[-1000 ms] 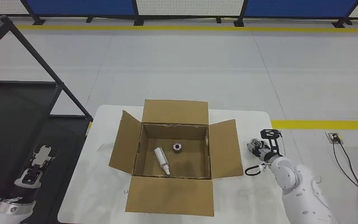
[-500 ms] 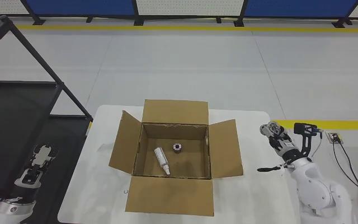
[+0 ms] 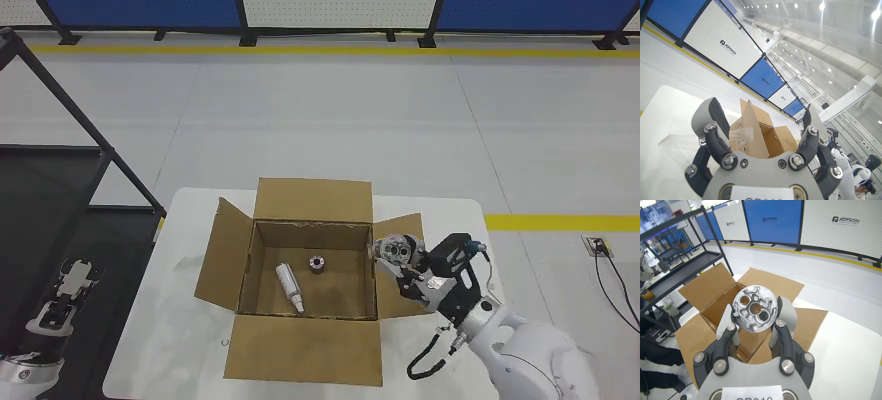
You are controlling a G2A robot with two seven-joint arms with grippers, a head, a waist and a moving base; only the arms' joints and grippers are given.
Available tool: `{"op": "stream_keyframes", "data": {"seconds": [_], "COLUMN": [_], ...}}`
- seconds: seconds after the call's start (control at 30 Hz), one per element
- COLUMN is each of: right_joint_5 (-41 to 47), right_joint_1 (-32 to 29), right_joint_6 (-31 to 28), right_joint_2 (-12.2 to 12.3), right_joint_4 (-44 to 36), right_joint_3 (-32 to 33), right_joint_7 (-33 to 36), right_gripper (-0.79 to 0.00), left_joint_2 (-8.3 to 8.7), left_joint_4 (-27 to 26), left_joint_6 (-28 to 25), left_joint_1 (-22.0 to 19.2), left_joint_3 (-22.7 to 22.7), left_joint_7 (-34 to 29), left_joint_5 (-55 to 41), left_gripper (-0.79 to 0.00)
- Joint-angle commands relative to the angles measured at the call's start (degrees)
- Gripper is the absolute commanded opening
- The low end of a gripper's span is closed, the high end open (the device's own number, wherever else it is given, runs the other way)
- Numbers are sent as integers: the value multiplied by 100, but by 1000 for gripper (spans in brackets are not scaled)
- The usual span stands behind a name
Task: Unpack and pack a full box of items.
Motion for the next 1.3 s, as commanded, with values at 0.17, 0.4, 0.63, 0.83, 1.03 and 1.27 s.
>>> {"op": "stream_keyframes", "data": {"seconds": [0.17, 0.4, 0.63, 0.83, 1.03, 1.27], "right_joint_5": [-542, -621, -337, -193, -113, -57], "right_joint_1": [1336, 2526, 3141, 3452, 3606, 3717], "right_joint_6": [445, 1094, 1375, 1397, 1308, 1208], "right_joint_2": [-151, -391, -600, -713, -789, -838], "right_joint_4": [1257, 2846, 3984, 4649, 5091, 5349], "right_joint_3": [-1572, -2485, -2918, -3107, -3230, -3273], "right_joint_7": [1041, 1524, 1472, 1601, 1679, 1755], "right_gripper": [-785, -785, -785, -785, -646, -465], "left_joint_2": [0, 0, 0, 0, 0, 0], "left_joint_4": [0, 0, 0, 0, 0, 0], "left_joint_6": [0, 0, 0, 0, 0, 0], "left_joint_1": [0, 0, 0, 0, 0, 0], "left_joint_3": [0, 0, 0, 0, 0, 0], "left_joint_7": [0, 0, 0, 0, 0, 0], "left_joint_5": [0, 0, 0, 0, 0, 0], "left_gripper": [0, 0, 0, 0, 0, 0]}}
